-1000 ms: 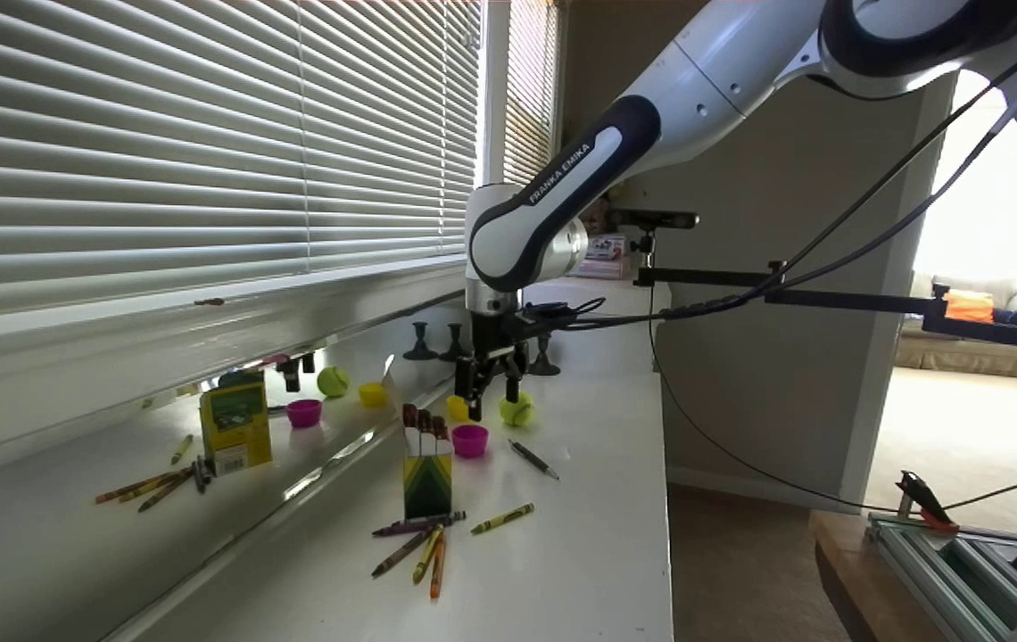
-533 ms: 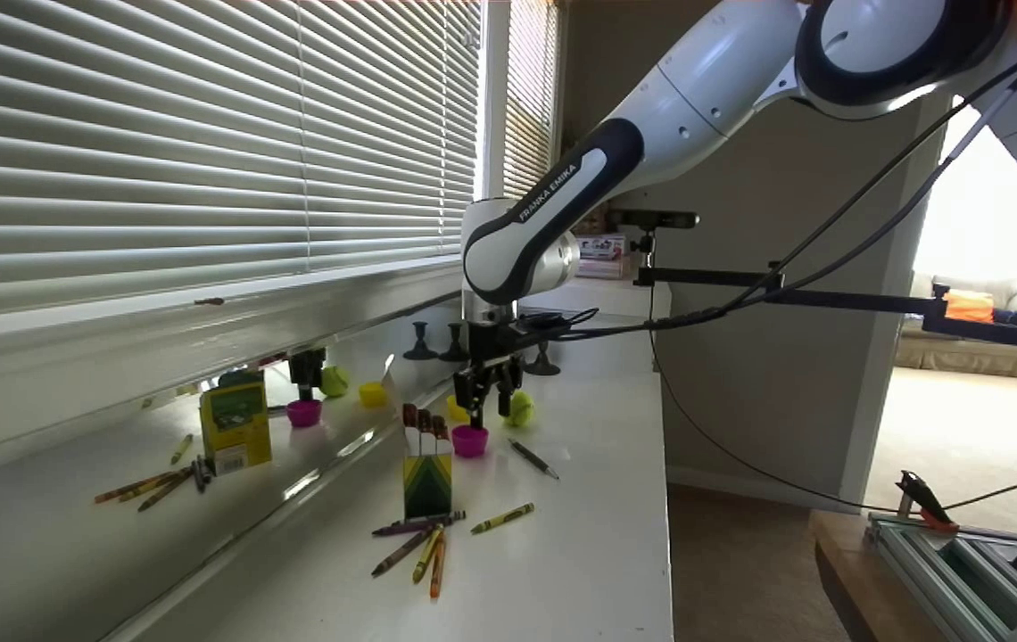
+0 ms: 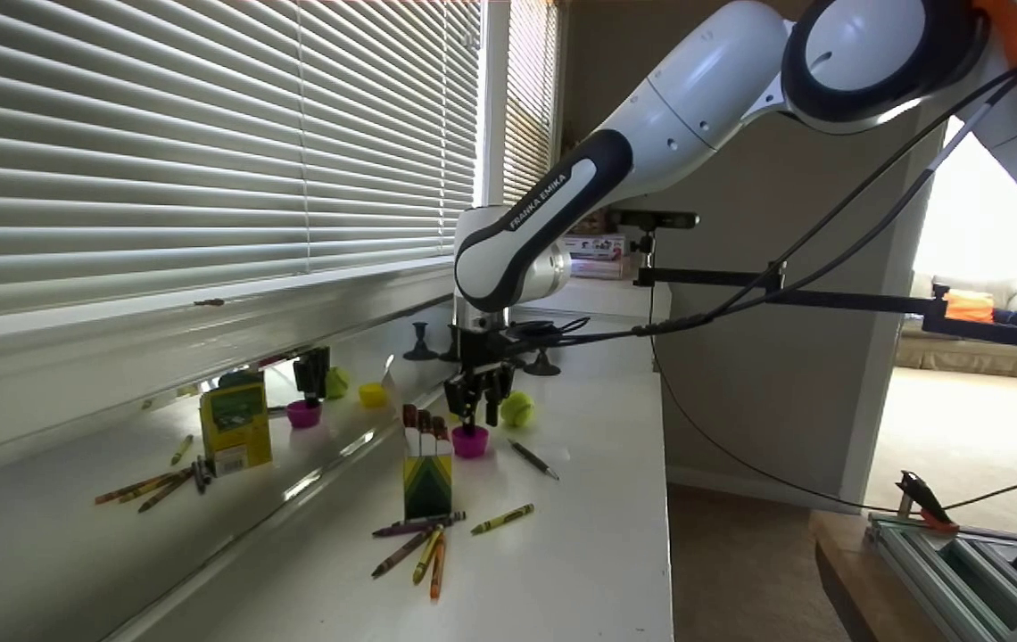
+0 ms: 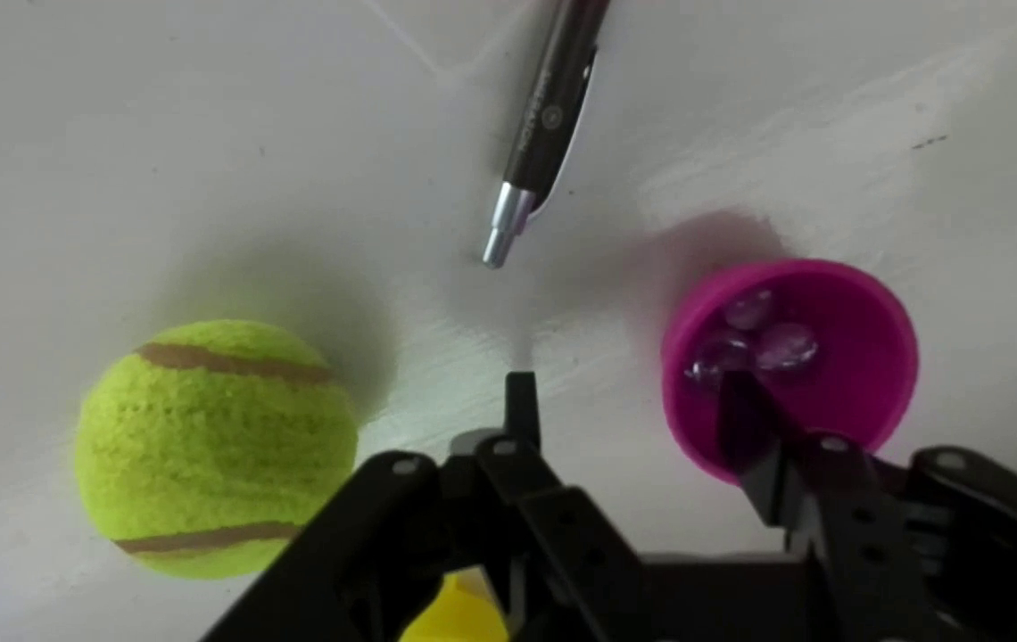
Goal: Move the pink bowl to the left side of the crayon box
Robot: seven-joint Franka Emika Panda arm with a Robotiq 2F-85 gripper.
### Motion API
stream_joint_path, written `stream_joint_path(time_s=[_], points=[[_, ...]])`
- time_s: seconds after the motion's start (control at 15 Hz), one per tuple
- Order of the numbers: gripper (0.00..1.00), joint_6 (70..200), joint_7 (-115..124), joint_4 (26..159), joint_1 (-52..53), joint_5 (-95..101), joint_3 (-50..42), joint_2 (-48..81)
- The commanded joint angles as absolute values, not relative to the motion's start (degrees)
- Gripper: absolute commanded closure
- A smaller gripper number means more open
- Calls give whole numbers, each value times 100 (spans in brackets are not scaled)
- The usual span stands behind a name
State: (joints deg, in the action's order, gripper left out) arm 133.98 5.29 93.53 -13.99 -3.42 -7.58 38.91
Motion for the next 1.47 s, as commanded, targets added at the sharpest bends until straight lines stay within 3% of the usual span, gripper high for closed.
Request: stream_joint_path(time_s=[0.0,0.07,0.13,0.4,1.4], points=[[48,13483,385,9130,-1472,-582,-628,4054],[55,13482,381,9126,-1465,-579,-610,4063],[73,13458,366,9098,-1447,-540,-607,4089],[99,13358,291,9072,-1447,-553,-511,4109],[98,13456,-891,10085,-1626,-847,-180,2673]])
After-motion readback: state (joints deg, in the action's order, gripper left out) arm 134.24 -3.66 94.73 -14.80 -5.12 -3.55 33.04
